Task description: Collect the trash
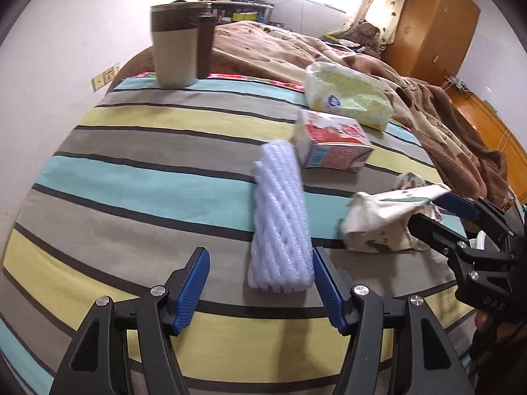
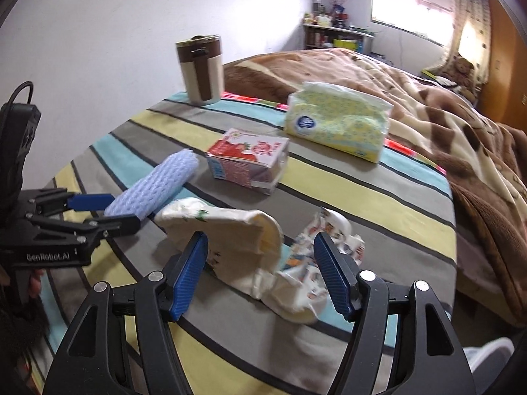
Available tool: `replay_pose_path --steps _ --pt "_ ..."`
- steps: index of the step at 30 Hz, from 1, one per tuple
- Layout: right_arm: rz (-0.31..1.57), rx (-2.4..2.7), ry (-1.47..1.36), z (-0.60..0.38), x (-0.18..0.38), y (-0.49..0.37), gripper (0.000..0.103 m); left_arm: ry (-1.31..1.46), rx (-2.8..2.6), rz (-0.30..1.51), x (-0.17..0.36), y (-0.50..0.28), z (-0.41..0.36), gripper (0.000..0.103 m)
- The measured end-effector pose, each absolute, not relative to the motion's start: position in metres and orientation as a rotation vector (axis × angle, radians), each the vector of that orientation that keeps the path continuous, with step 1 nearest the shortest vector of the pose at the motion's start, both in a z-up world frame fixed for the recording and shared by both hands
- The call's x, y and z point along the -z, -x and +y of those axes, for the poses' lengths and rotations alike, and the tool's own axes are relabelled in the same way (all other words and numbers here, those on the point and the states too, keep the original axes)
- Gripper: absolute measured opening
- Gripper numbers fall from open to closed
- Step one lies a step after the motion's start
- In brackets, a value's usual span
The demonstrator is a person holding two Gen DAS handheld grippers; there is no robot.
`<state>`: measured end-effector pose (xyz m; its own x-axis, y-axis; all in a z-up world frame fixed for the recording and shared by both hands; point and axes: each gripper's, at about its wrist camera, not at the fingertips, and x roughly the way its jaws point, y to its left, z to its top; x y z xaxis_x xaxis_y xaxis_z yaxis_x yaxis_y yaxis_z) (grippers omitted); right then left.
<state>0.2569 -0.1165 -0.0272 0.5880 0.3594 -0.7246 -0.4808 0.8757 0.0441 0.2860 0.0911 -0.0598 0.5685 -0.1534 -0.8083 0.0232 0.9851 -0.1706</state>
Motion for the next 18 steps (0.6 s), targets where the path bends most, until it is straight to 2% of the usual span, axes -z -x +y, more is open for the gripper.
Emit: replay_pose_path --steps 10,15,17,18 --pt "0.816 -0.559 0.217 -0.1 0.033 -0.262 0.068 0.143 0.145 0.944 0.053 -0.298 0.099 0.063" --pt "0.837 -0.563 0.157 -0.107 0.036 -0.265 0.068 0.123 0.157 0.954 0.056 -0.308 0.094 0.063" --pt "0.837 -0.555 0.138 -0.108 0.037 -0.266 0.066 0.139 0.168 0.97 0.06 -0.312 0.094 0.063" --pt "0.835 -0.552 0.132 -0.109 0.036 -0.265 0.06 0.145 0.155 0.977 0.062 -0.314 0.095 0.063"
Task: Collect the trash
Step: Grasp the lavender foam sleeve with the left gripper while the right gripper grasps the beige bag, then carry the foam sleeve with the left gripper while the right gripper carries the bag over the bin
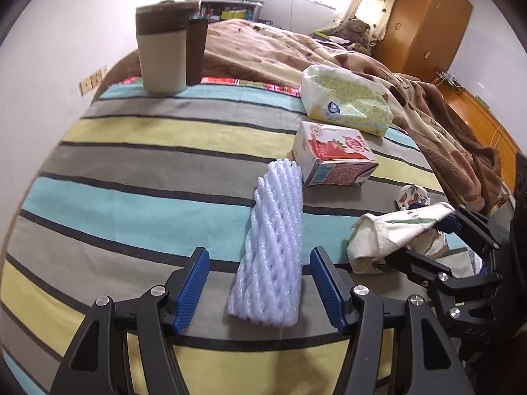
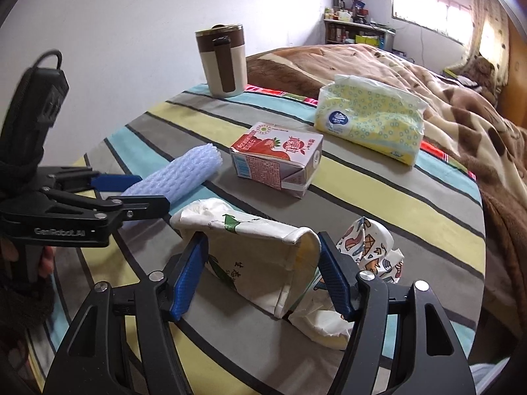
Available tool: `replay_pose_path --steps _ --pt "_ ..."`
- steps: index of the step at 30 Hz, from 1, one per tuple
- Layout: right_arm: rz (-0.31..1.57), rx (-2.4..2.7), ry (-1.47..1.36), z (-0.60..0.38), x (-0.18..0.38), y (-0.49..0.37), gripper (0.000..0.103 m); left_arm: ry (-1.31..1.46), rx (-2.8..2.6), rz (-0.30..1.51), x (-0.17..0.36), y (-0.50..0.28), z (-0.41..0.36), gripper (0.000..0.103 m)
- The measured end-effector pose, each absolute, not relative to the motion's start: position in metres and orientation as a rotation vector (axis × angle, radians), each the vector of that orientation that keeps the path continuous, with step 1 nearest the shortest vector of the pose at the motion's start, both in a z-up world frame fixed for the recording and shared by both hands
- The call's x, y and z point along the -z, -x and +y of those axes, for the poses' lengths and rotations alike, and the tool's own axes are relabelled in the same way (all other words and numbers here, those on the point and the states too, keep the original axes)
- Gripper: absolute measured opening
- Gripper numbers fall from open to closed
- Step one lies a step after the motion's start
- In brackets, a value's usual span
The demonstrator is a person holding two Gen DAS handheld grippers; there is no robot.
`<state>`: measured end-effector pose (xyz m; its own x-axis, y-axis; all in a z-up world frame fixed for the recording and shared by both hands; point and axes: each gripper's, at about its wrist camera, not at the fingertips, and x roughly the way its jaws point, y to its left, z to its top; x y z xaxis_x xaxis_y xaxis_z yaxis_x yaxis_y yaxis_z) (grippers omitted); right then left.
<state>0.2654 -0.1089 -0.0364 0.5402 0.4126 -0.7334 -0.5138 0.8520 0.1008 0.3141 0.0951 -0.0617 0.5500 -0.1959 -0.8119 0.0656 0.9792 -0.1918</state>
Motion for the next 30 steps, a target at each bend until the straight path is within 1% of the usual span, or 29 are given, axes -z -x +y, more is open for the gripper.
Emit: replay_pose_path --steps 1,2,3,4,8,10,11,13,14,16,17,18,30 --pt "0.835 -0.551 0.129 -0.109 0.037 -0.266 0.052 0.137 0.141 0.973 0.062 -0.315 0.095 0.063" --pt "0.836 -0.546 0.127 -0.109 0.037 -0.266 0.049 0.127 0.135 0.965 0.061 -0.315 0.094 0.063" --pt "0.837 -0.541 0.124 -0.11 0.038 -0.266 0.044 0.124 0.131 0.964 0.061 -0.316 0.093 0.063" --pt "0.839 -0.539 0.119 -0.111 0.038 -0.266 0.04 0.13 0.134 0.969 0.062 -0.318 0.094 0.063" --pt "0.843 -0.544 0.075 -0.115 0.039 -0.267 0.033 0.137 0.135 0.968 0.064 -0.319 0.093 0.06" --pt "0.841 -0.551 0.066 -0.115 0.039 -0.266 0.03 0.13 0.135 0.967 0.064 -0.319 0.092 0.048" --pt "0.839 -0.552 0.066 -0.114 0.039 -0.265 0.029 0.127 0.137 0.967 0.064 -0.319 0.091 0.046" --pt "0.833 -0.555 0.069 -0.113 0.039 -0.262 0.025 0.128 0.138 0.965 0.064 -0.319 0.091 0.037" --pt "0.829 -0.556 0.07 -0.112 0.038 -0.261 0.024 0.13 0.137 0.963 0.064 -0.319 0.092 0.037" --pt "0.821 -0.559 0.066 -0.114 0.036 -0.258 0.019 0.139 0.133 0.963 0.064 -0.318 0.094 0.032" --pt "0.816 -0.561 0.064 -0.114 0.035 -0.257 0.017 0.144 0.132 0.963 0.063 -0.317 0.095 0.032" --pt "0.811 -0.561 0.063 -0.114 0.034 -0.255 0.009 0.149 0.134 0.962 0.063 -0.316 0.095 0.031" --pt "0.769 -0.532 0.009 -0.125 0.024 -0.234 0.009 0.168 0.161 0.928 0.049 -0.286 0.084 0.03"
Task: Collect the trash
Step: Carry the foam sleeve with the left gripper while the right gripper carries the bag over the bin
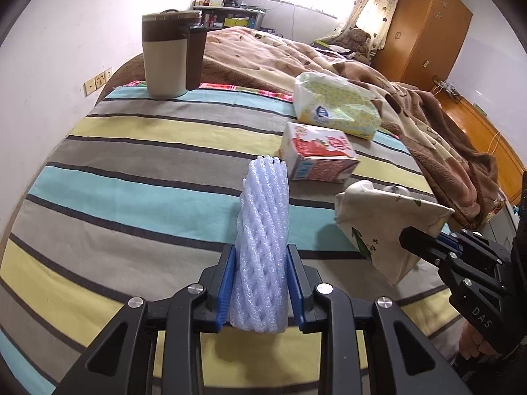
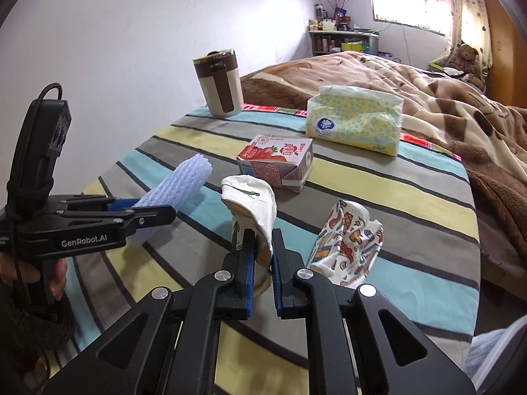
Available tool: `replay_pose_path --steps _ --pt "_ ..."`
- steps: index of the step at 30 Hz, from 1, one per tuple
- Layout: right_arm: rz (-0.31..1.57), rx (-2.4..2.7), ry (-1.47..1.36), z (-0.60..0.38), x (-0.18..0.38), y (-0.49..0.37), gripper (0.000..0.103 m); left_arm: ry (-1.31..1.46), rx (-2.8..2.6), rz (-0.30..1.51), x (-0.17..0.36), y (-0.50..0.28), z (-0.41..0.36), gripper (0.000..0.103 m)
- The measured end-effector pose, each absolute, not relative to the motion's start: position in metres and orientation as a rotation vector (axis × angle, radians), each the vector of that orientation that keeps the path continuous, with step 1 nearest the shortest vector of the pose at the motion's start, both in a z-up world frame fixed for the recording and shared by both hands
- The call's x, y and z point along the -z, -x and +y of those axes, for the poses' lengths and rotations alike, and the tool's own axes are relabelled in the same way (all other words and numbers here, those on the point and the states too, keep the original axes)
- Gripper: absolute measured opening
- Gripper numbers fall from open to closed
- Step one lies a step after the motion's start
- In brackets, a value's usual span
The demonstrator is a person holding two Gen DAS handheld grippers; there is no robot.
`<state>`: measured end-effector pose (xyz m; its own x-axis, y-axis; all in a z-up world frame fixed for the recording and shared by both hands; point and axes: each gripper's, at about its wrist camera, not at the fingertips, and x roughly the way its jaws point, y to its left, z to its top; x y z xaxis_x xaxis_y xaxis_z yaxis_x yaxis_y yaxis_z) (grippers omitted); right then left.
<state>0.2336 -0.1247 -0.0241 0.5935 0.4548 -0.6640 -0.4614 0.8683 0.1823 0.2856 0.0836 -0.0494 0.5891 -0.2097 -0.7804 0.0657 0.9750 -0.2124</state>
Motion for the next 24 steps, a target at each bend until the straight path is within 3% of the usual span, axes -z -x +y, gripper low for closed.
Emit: replay_pose_path --steps 24 --pt "0.629 -0.395 -0.15 -0.192 -0.011 -0.171 0.009 0.105 0.284 0.792 -0.009 -0.202 0.018 0.03"
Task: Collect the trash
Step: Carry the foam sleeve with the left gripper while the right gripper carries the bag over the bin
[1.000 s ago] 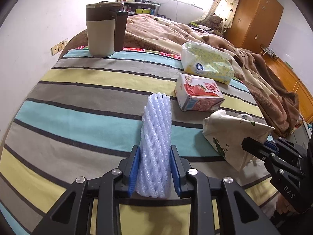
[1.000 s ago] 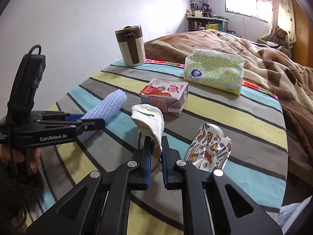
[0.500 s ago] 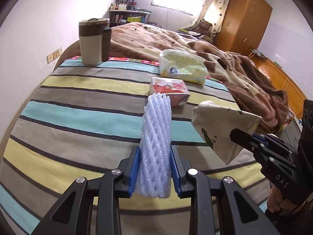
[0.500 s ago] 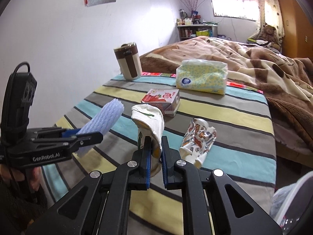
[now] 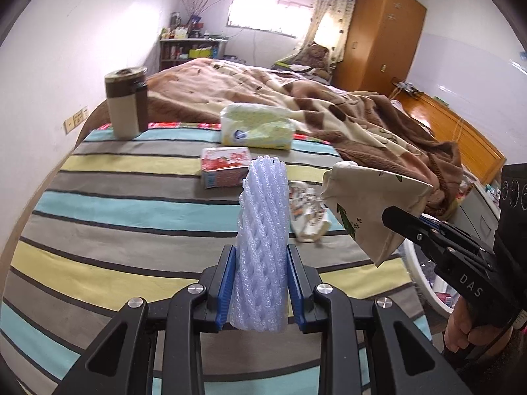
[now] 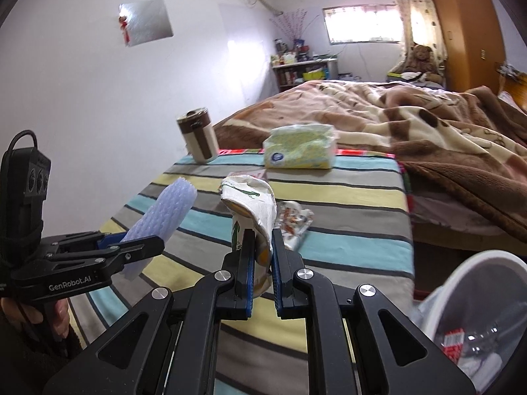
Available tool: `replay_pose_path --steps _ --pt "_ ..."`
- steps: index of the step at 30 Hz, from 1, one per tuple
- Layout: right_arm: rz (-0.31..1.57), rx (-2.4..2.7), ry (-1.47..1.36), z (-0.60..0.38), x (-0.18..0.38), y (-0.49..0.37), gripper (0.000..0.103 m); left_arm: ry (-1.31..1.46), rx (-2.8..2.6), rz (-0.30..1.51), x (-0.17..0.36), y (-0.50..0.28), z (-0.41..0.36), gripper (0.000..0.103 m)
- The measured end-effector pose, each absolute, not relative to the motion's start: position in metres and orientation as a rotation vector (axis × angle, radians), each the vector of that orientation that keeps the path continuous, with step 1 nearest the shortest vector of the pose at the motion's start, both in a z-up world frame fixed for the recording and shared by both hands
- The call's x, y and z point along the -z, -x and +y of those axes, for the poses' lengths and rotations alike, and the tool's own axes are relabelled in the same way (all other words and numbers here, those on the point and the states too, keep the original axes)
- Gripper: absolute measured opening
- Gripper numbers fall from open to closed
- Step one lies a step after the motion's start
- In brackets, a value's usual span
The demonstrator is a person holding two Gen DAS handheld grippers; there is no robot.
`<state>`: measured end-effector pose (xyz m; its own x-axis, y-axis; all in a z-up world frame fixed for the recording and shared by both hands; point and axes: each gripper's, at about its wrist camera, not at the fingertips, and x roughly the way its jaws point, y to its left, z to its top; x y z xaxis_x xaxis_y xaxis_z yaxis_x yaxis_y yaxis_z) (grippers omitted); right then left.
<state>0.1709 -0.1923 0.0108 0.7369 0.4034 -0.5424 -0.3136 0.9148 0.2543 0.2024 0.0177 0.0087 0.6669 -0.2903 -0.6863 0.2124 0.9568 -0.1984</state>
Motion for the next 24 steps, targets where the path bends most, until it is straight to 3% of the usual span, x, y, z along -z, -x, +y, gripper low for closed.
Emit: replay_pose_path --steps 24 --pt "0.524 -0.126 -0.23 -0.291 -0.023 -0.11 0.009 -0.021 0.489 0.73 -0.034 -0.156 -0.107 0.03"
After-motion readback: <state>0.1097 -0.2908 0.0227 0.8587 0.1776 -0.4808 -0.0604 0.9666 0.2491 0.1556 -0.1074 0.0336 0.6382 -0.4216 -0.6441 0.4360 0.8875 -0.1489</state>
